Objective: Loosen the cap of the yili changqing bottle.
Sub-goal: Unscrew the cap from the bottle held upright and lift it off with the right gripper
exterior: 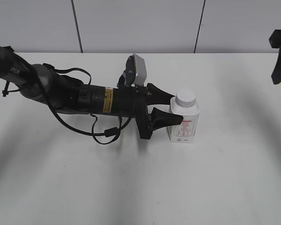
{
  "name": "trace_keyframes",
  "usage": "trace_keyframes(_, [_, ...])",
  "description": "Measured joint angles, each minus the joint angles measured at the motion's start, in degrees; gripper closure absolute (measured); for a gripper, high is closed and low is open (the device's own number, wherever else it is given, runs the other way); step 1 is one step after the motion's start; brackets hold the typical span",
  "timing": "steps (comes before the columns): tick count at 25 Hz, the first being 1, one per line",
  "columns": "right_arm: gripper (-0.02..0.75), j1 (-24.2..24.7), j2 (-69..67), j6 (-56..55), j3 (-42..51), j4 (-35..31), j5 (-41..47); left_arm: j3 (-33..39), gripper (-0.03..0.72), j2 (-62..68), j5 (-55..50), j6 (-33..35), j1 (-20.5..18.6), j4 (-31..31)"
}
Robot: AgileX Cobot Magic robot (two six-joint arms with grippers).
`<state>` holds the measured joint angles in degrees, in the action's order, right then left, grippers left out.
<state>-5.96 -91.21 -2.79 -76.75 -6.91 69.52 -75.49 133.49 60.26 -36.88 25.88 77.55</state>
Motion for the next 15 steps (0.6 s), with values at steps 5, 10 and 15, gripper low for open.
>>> trace_keyframes(5, [0.291,-5.2,-3.98,0.0,-4.69,-0.04,0.18,-0.11,0.264,0.0,0.0,0.0,0.0,0.5])
trace_keyframes(10, [0.292,-12.61,-8.65,-1.28,-10.24,-0.43,0.18,-0.17,0.264,0.0,0.0,0.0,0.0,0.79])
trace_keyframes(15, [0.293,-18.65,-13.87,-3.65,-15.75,-0.6,0.18,-0.18,0.264,0.0,0.0,0.0,0.0,0.86])
